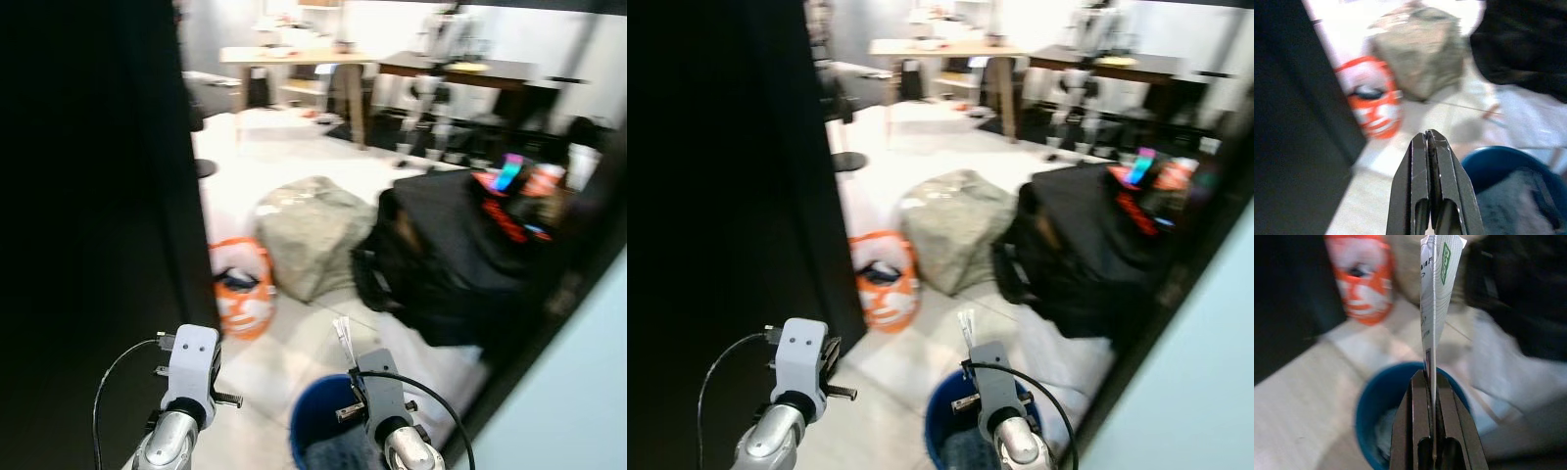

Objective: Clean up the room

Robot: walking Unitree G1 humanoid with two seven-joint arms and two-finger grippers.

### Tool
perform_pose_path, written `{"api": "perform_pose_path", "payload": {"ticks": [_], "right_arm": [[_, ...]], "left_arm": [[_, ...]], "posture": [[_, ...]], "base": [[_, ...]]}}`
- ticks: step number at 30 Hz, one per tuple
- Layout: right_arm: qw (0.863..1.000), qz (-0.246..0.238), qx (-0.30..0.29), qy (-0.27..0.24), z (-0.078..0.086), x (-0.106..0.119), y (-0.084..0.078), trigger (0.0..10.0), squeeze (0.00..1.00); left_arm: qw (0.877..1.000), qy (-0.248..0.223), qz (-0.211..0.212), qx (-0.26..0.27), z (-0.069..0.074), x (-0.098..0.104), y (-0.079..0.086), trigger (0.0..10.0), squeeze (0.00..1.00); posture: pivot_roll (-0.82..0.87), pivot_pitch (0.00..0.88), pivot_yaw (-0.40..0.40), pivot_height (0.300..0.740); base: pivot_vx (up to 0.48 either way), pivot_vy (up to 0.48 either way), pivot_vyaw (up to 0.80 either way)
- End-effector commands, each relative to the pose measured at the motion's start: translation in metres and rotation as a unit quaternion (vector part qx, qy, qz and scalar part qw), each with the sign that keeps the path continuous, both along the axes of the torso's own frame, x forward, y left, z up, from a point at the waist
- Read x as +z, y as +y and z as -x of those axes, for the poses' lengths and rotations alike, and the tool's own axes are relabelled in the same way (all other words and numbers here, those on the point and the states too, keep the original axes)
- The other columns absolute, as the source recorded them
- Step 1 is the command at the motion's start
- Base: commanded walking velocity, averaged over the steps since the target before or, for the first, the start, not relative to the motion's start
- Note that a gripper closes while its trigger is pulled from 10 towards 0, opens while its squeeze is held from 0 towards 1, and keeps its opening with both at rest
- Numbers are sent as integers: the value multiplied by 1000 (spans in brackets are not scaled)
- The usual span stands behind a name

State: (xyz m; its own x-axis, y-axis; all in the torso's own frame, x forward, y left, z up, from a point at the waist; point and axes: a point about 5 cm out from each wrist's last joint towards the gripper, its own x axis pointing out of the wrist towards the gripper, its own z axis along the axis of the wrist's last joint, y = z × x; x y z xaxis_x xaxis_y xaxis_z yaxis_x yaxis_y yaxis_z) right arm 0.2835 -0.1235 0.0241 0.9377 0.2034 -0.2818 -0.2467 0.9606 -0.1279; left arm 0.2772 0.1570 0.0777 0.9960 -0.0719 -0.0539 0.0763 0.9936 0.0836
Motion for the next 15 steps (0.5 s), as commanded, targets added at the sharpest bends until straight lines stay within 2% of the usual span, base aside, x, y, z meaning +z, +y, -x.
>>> {"api": "perform_pose_path", "payload": {"ticks": [1,15], "right_arm": [[1000,3,-6,14,3,-5,-3,10000,0],[1000,-7,-5,22,2,-6,-2,10000,0]], "left_arm": [[1000,18,-5,-8,1,-6,-3,10000,0],[1000,16,-1,-8,1,-6,-2,10000,0]], "posture": [[69,79,-22,740],[69,85,-26,740]], "base": [[0,0,-800],[0,0,-800]]}}
